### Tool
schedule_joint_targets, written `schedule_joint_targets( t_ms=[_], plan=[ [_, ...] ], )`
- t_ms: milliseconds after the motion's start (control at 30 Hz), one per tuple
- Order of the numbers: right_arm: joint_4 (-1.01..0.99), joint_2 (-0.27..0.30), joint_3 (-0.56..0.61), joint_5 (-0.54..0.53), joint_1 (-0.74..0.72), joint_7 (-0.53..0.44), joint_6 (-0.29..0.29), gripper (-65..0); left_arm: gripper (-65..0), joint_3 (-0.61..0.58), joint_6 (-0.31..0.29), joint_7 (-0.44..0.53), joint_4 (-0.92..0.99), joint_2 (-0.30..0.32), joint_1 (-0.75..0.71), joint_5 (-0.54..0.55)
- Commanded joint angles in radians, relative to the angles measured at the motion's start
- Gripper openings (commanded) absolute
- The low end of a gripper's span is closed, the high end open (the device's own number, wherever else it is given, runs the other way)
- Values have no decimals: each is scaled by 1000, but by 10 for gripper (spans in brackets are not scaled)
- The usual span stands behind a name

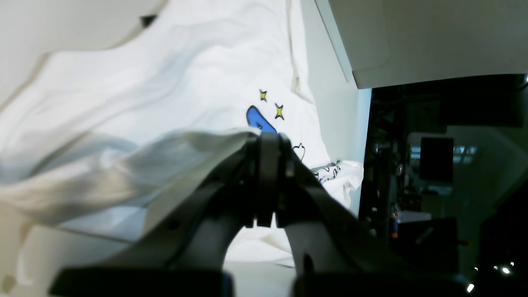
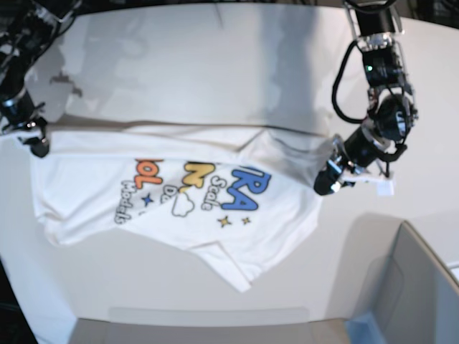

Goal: Layout the t-shirt on the table in an organized manner, then fold the t-shirt properly
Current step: 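Fold the lifted collar side over the print toward the hem with both grippers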

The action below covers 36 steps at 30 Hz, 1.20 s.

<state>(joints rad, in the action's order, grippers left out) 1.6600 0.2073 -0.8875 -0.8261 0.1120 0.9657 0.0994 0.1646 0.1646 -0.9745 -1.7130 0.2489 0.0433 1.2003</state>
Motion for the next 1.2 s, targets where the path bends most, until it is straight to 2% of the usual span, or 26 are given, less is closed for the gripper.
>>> schedule_joint_targets(
  t_ms=[0,167,300,433,567,700,800,933,1167],
  plan=[
    [13,19,-6,-17,-13,-24,7,-650,-650,-15,0,-8,3,10,43,6],
    [21,2,-52,-17,13,-24,1,-650,-650,-41,0,-8,66,10,123,-7],
    [114,-55,-126,-23,99,-20,6,-650,-650,-41,0,-8,92,11,146,-7],
    [216,-102,-129,-35,214,-23,7,-650,-650,-41,0,-8,92,14,157,-7],
    [208,-111,-129,-80,248,-23,7,-650,-650,-43,0,-10,94,13,157,-7],
    [223,-122,-131,-81,249,-21,7,-650,-650,-43,0,-10,94,11,157,-7],
    [228,-118,-131,-81,239,-23,7,-650,-650,-41,0,-10,97,14,158,-7],
    [194,-110,-131,-51,153,-21,7,-650,-650,-41,0,-10,127,13,174,-23],
    [42,-10,-123,70,-13,-18,6,-650,-650,-38,0,-10,219,14,215,-29]
  ],
)
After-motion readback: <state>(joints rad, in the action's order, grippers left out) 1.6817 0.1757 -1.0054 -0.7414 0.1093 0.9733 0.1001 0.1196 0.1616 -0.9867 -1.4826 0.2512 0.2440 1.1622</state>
